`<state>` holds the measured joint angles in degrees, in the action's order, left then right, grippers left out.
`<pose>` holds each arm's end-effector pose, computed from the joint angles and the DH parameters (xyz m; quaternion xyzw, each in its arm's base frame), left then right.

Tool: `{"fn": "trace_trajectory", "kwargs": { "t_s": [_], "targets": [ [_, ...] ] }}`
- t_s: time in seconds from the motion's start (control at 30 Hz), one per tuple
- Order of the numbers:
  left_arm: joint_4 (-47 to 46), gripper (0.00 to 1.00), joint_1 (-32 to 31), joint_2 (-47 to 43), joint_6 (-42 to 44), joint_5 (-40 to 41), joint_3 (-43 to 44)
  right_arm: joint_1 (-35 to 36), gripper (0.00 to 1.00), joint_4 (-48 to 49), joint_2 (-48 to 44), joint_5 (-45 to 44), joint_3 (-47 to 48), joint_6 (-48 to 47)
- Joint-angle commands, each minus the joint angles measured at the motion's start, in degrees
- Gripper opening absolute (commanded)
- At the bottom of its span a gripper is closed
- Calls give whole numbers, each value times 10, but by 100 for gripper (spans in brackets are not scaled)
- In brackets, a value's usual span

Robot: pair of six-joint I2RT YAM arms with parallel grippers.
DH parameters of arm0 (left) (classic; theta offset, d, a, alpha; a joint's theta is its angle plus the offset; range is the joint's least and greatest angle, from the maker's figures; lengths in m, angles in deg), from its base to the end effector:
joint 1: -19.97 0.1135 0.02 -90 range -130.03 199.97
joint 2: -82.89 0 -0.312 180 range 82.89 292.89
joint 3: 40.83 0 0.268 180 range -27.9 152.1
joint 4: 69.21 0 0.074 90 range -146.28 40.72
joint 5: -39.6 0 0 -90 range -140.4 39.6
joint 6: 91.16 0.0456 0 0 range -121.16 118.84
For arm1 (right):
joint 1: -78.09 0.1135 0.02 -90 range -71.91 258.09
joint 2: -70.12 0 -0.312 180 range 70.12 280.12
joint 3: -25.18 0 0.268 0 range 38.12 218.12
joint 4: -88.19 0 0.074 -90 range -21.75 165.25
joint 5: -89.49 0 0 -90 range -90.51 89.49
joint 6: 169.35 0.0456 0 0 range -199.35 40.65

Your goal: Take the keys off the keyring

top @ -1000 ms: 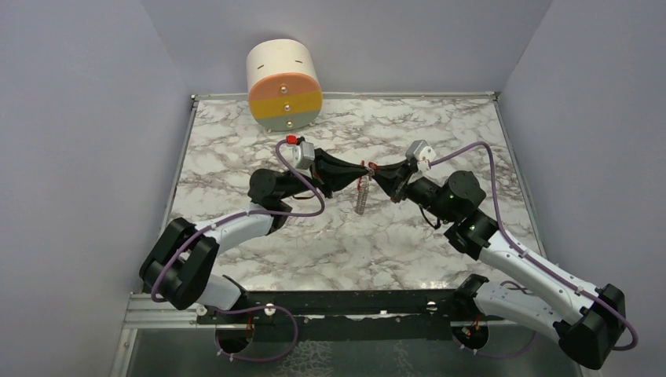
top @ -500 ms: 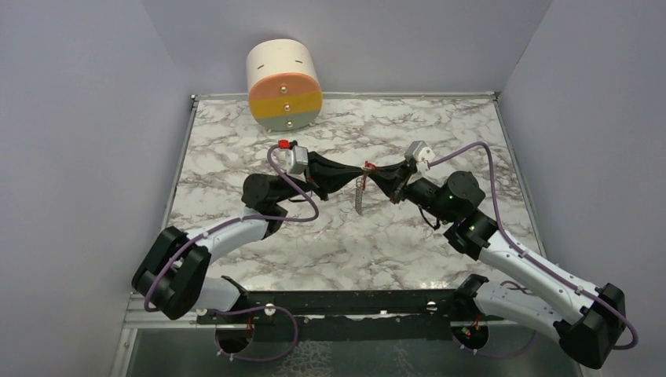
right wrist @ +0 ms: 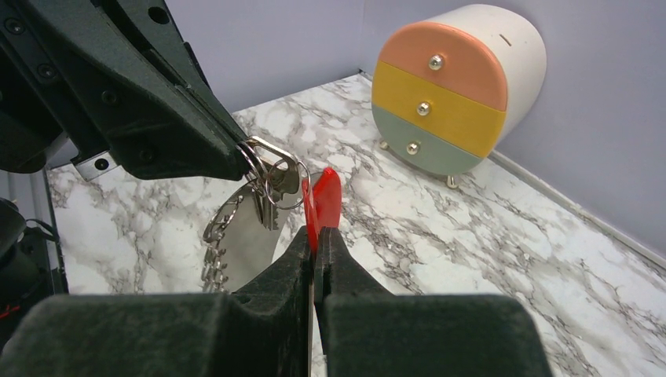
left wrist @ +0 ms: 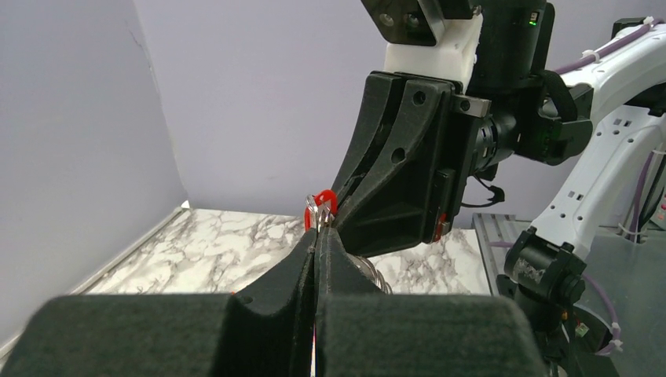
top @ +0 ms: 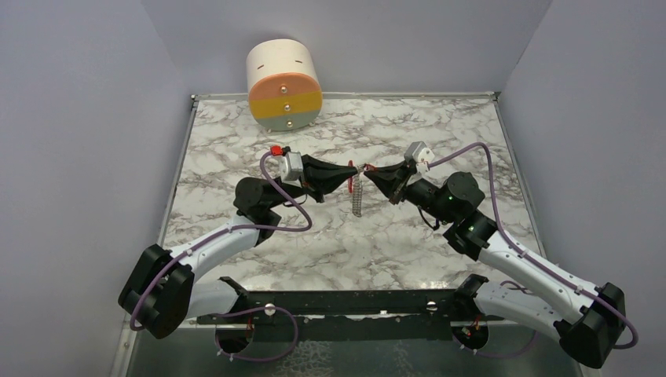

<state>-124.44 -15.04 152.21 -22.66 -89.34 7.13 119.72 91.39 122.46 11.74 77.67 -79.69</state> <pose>0.1886 -0.1671 0.3688 0.3443 0.4059 -0.5320 0.6586 0.1548 0.1505 0.3681 -0.3168 0.6092 0.3235 0.6511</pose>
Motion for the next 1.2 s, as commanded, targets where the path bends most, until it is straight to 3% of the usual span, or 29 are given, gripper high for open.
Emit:
{"fn": "trace_trajectory", "kwargs": {
  "t_s": [0.0,0.63,1.03,1.17],
  "targets": [
    [-32,0,-2,-18,7,17,-4,-5,1,11,-2,-17,-4,-1],
    [-237,0,-3,8,-62,59,-27,-5,1,23,33,18,-31,23],
    [-249,0,-2,20,-73,57,-25,-5,1,34,27,18,-28,16],
    [-208,0,-3,20,-66,50,-19,-5,1,31,21,11,-26,12]
  ]
}}
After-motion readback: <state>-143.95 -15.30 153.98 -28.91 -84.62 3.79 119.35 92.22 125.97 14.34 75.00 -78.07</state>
